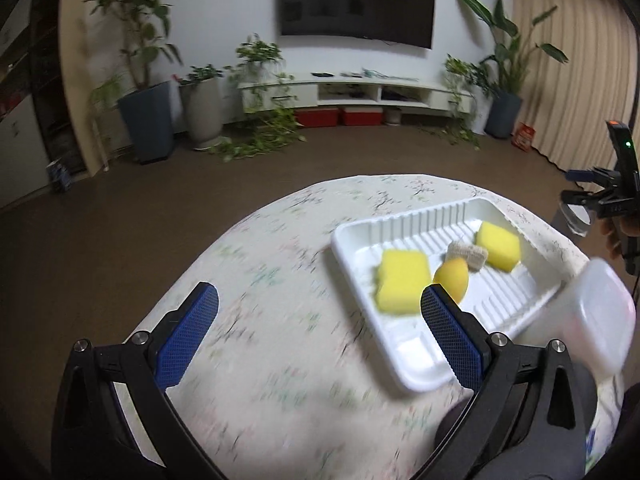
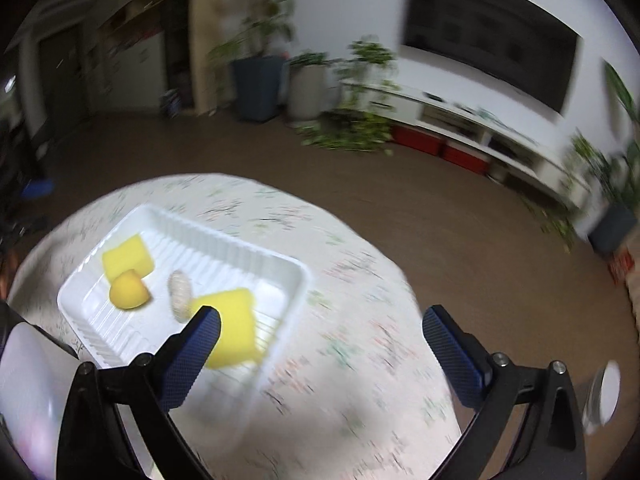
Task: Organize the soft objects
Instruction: 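Move both tools back toward the table objects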
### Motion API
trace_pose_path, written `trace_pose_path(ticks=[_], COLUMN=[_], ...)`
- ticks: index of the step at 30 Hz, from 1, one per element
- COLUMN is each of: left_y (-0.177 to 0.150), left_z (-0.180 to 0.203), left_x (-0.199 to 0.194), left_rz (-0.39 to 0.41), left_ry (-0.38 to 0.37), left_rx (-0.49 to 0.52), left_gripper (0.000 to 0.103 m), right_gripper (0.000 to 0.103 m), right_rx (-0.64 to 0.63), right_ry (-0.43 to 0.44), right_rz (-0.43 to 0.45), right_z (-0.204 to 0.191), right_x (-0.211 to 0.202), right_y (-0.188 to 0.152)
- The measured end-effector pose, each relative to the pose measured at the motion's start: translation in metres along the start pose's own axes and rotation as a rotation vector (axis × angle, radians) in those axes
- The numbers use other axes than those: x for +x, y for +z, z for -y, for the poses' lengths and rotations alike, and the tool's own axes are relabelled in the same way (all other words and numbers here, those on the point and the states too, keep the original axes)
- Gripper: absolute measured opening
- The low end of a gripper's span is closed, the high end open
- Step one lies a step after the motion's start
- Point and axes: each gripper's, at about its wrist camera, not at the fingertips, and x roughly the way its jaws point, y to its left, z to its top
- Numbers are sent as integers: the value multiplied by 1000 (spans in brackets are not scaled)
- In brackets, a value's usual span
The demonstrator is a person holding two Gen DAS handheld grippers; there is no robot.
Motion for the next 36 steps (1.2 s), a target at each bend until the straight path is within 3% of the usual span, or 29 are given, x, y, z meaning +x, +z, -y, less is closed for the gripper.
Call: trace_pose_path(ticks=[8, 15, 30, 36], left_y=[-51, -106, -196, -229], left_z=[-23, 0, 105, 149], left_x=[-64, -123, -186, -176], left_rz=[31, 62, 135, 22], left_ry=[50, 19, -130, -163], left_rx=[-132, -193, -213, -194], left_gripper=[103, 103, 103, 103], right_gripper=[103, 103, 103, 103], right_rx=[210, 324, 395, 342], right_ry=[-59, -41, 78, 85], right_rz=[6, -14, -63, -45], right_z=[46, 40, -66, -132], right_x=[-61, -104, -161, -181], right_y=[-63, -128, -230, -262])
